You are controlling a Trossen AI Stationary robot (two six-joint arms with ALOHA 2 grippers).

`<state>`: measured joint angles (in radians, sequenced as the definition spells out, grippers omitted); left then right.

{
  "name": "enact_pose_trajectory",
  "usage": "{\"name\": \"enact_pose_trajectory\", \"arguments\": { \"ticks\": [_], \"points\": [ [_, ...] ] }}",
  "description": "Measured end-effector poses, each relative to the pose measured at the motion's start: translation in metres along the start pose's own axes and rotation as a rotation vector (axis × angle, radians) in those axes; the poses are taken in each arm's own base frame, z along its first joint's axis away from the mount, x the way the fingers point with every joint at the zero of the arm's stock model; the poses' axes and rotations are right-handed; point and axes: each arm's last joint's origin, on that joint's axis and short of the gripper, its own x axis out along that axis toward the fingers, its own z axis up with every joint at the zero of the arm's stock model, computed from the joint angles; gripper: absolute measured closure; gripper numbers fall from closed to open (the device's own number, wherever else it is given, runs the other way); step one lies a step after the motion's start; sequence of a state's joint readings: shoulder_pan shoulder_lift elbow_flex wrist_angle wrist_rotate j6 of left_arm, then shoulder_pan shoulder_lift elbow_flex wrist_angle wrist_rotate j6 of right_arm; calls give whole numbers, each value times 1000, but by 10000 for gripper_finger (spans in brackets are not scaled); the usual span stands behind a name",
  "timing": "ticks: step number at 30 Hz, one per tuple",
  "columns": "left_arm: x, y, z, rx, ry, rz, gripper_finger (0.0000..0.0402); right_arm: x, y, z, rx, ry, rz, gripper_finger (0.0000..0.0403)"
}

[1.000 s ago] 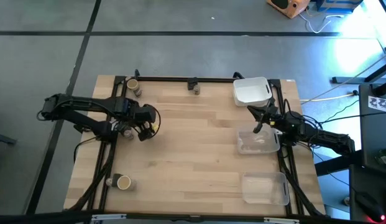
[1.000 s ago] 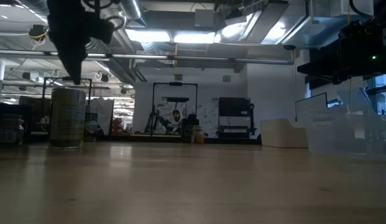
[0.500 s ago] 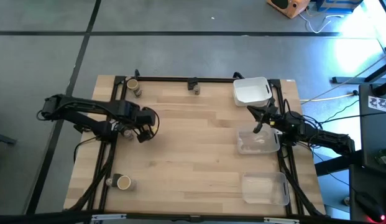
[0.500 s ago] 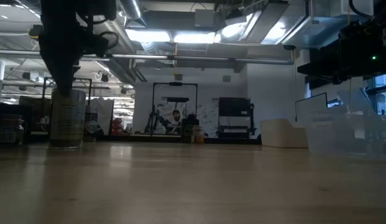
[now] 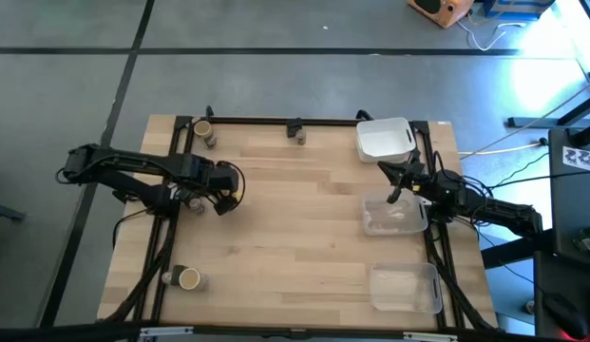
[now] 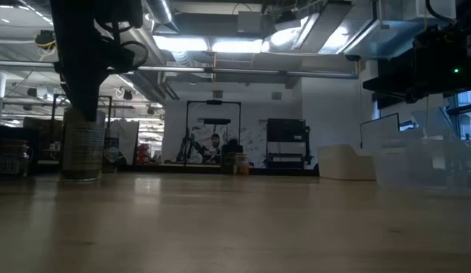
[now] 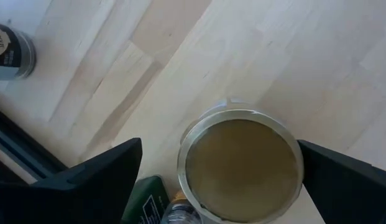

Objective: Sort spices by type
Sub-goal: Put the middle brown seasoning bottle into the white bin

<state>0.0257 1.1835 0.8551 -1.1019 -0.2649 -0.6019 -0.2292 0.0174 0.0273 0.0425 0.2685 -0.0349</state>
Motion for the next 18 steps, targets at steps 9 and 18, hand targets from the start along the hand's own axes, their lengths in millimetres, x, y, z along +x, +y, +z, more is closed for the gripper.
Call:
{"name": "enact_pose_trajectory", "arguments": {
  "ticks": [9, 18],
  "points": [
    [2, -1, 1, 8, 5, 3, 2, 0, 0, 0, 0, -1, 0, 384],
    [26, -8, -1, 0, 67, -44, 39, 0, 0, 0, 0, -1, 0, 384]
  ]
}}
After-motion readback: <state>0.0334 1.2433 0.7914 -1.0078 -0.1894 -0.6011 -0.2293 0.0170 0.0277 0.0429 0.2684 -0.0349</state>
